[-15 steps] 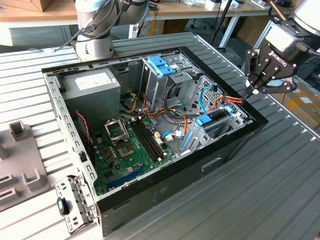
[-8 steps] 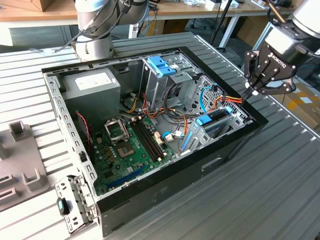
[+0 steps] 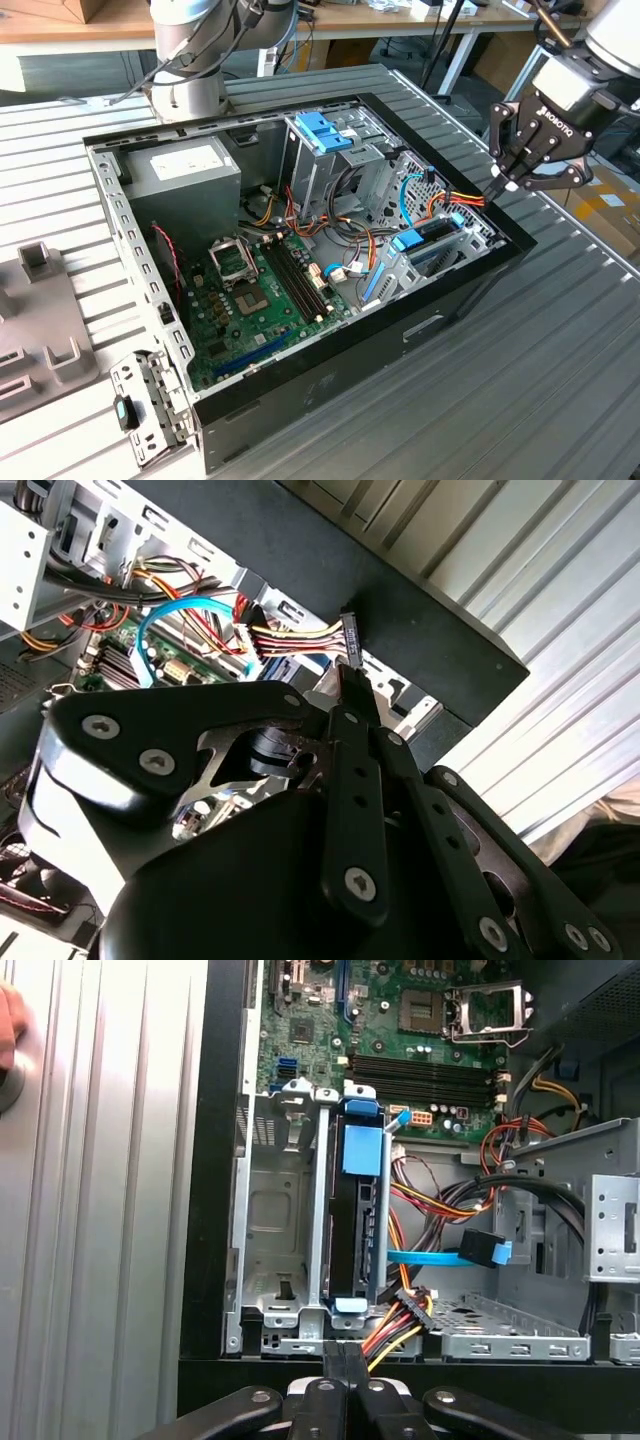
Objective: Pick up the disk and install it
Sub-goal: 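Insert the first disk wire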
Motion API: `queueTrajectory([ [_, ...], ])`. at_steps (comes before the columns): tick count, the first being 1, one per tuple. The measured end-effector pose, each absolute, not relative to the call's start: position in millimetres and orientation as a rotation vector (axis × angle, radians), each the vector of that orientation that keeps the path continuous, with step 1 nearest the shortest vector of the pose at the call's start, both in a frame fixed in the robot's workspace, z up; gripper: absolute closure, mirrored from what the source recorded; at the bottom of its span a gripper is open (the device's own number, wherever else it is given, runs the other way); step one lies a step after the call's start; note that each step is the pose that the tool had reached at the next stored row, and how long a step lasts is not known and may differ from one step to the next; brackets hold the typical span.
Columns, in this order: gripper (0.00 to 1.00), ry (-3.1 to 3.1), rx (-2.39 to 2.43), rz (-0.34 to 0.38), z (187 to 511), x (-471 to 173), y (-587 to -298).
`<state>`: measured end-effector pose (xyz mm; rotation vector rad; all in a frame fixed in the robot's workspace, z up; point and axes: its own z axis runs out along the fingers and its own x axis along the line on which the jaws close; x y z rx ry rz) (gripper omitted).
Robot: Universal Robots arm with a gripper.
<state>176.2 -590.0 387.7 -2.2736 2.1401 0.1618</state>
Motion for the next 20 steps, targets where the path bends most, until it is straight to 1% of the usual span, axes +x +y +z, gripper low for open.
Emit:
queueTrajectory([
  [11,0.89,2.105,-2.308,0.162,387.1,177.4,-590.0],
  [15,0.64,2.105,-2.308,0.162,387.1,177.5,-590.0],
  [16,0.64,2.105,-2.309,0.162,387.1,177.4,-590.0],
  [17,0.58,2.105,-2.309,0.162,387.1,177.5,-590.0],
  [20,0.58,2.104,-2.309,0.162,387.0,177.5,-590.0],
])
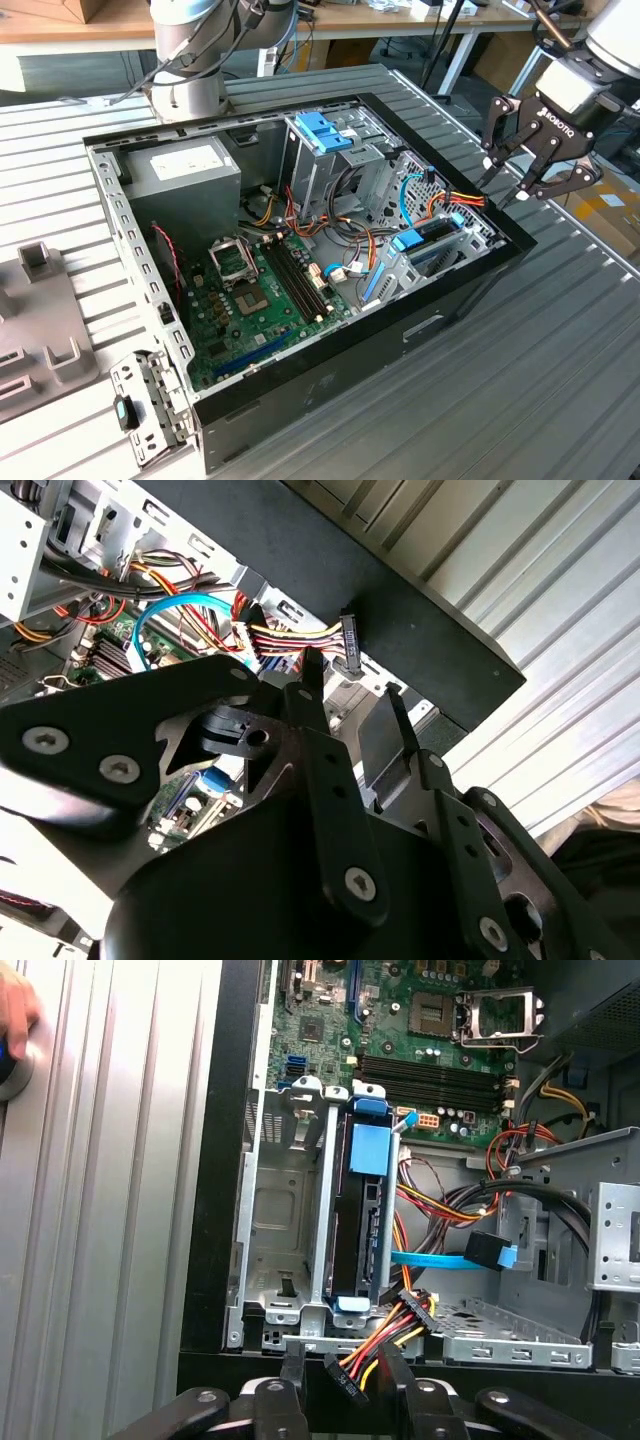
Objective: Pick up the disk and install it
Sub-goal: 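Insert the first disk wire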
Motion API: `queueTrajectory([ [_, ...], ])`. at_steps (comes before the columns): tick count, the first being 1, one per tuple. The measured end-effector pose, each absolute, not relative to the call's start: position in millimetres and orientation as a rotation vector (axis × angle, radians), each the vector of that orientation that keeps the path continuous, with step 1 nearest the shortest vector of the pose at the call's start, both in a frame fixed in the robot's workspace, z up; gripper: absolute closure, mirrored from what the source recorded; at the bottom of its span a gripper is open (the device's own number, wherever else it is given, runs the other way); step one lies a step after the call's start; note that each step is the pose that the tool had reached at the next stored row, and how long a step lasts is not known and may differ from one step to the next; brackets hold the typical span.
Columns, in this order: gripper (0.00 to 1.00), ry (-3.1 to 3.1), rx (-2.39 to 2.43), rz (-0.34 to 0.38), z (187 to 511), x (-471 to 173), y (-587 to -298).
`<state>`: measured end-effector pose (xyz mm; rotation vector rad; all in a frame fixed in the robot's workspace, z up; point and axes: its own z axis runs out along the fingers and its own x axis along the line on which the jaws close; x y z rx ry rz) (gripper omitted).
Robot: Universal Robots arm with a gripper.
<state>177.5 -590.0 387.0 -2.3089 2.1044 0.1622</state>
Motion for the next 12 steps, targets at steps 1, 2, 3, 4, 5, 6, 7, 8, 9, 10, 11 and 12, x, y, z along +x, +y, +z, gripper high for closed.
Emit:
queueTrajectory([
  [1,0.58,2.104,-2.309,0.162,386.9,177.5,-590.0],
  [2,0.58,2.102,-2.311,0.162,386.9,177.4,-590.0],
  [3,0.58,2.099,-2.314,0.162,386.8,177.5,-590.0],
  [4,0.58,2.095,-2.318,0.162,386.8,177.4,-590.0],
  [5,0.58,2.090,-2.322,0.162,386.8,177.4,-590.0],
  [6,0.58,2.083,-2.330,0.163,386.7,177.5,-590.0],
  [7,0.58,2.077,-2.335,0.163,386.7,177.4,-590.0],
  [8,0.58,2.072,-2.340,0.163,386.7,177.5,-590.0],
  [9,0.58,2.063,-2.349,0.163,386.7,177.4,-590.0],
  [10,0.58,2.056,-2.355,0.163,386.7,177.4,-590.0],
  [11,0.58,2.050,-2.360,0.163,386.7,177.5,-590.0],
  [12,0.58,2.035,-2.375,0.163,386.7,177.5,-590.0],
])
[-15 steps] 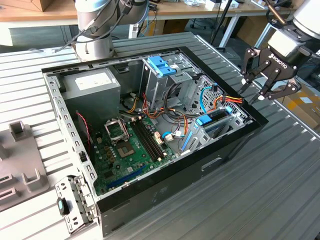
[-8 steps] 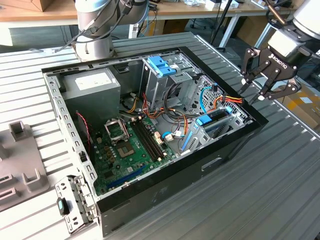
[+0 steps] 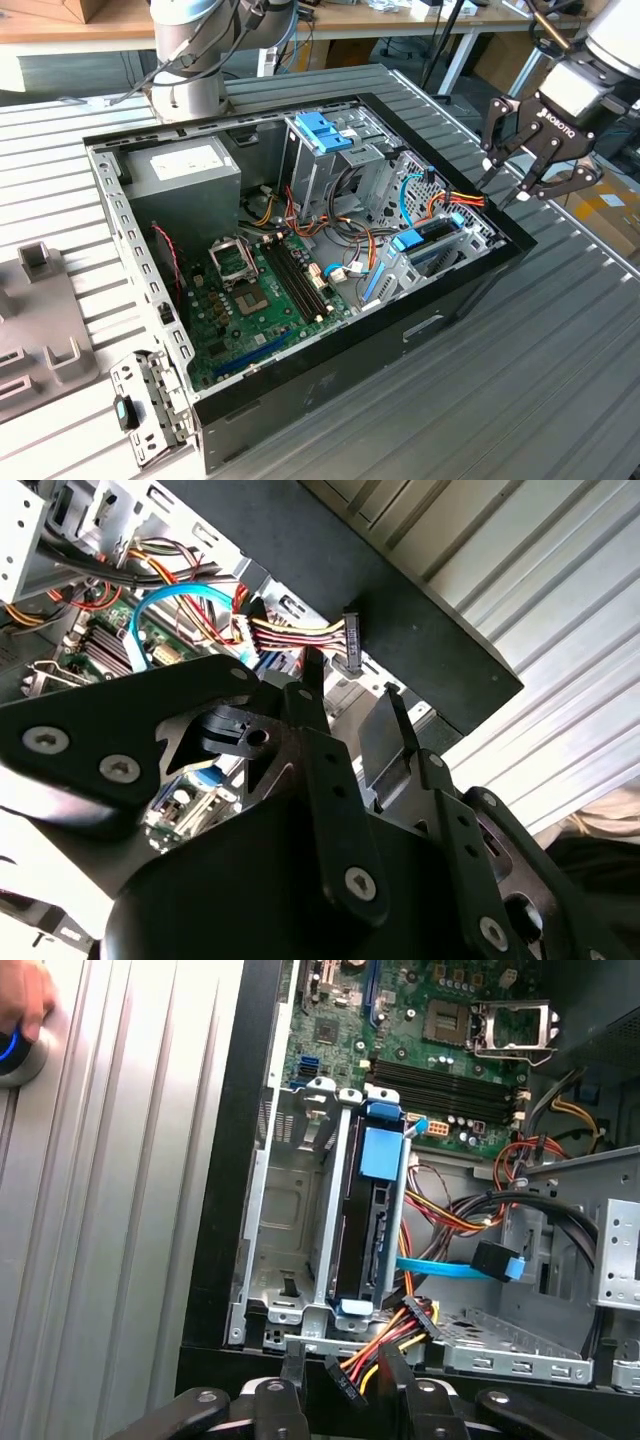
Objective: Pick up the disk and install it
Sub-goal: 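Insert the first disk wire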
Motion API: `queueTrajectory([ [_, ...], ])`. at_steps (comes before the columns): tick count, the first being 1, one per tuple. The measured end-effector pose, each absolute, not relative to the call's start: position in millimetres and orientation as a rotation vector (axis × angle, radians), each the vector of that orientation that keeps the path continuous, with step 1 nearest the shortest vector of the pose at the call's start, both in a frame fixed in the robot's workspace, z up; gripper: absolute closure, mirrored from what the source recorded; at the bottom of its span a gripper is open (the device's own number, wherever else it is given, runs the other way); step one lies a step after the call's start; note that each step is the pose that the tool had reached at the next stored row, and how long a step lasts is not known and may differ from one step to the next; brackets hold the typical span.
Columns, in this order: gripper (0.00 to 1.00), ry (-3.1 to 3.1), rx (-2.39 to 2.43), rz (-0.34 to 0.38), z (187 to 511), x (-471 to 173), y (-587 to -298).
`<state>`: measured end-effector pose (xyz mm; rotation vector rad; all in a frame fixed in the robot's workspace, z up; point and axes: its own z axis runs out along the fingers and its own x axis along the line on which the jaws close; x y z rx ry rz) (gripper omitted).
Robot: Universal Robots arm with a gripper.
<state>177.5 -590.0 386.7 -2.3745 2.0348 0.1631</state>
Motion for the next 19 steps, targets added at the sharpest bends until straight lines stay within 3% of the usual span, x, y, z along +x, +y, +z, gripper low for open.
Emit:
queueTrajectory([
  [19,0.58,1.777,-2.587,0.164,386.7,177.5,-590.0],
])
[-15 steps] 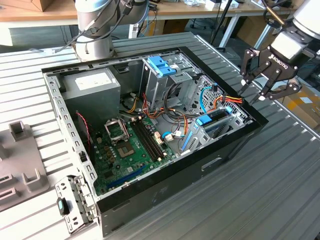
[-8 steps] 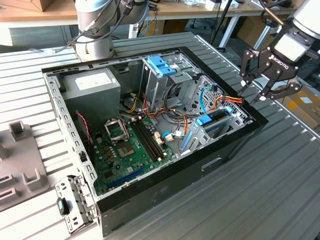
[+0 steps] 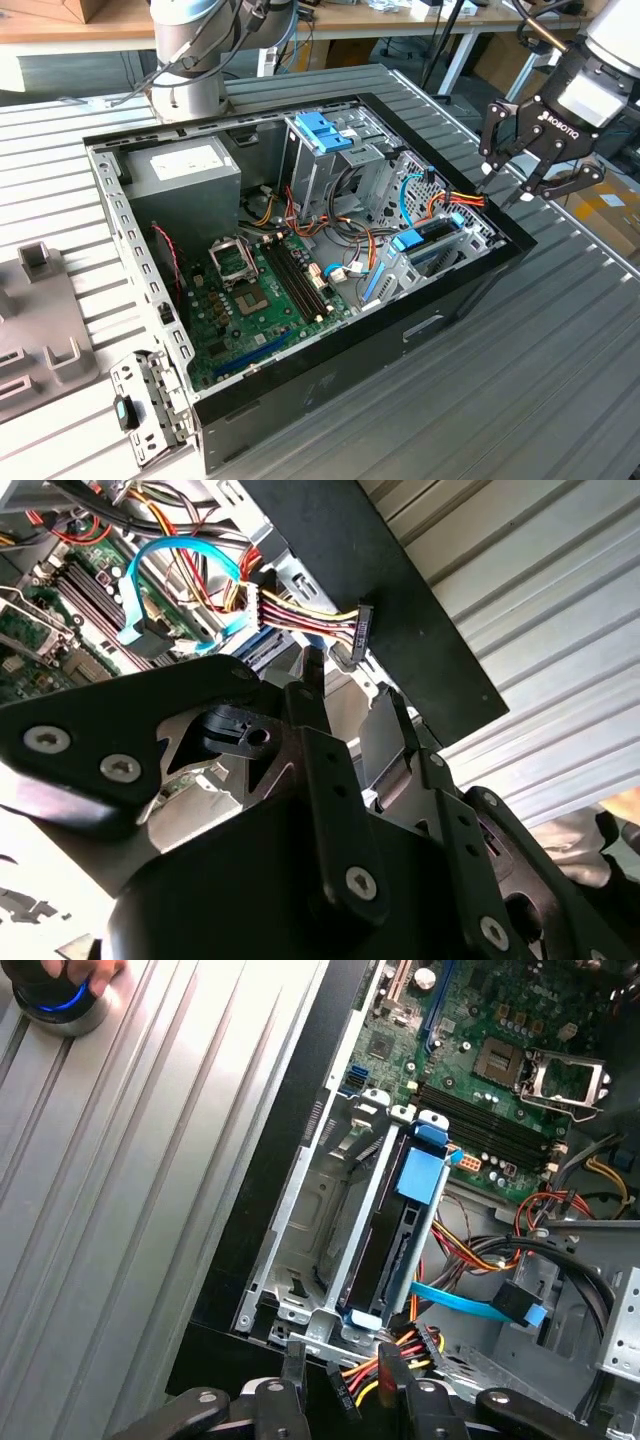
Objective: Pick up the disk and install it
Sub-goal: 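Insert the first disk wire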
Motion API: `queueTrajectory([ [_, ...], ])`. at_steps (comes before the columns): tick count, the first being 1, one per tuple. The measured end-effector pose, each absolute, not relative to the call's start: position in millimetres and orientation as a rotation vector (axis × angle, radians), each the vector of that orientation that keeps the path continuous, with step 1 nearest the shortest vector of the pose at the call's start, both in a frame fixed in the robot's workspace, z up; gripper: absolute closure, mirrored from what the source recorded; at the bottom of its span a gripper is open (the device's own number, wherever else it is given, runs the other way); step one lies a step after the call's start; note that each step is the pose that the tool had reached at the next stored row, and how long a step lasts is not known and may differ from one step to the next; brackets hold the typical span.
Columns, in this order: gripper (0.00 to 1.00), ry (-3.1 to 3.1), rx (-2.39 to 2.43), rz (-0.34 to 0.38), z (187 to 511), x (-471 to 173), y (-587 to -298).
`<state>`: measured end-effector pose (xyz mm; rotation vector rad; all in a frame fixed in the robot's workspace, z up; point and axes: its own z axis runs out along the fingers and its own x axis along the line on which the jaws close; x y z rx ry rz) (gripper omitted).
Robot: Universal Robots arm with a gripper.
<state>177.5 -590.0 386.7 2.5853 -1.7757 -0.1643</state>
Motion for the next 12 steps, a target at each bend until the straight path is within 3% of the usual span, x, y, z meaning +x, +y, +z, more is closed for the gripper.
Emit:
queueTrajectory([
  [12,0.58,-1.651,2.661,-0.164,386.6,177.4,-590.0],
])
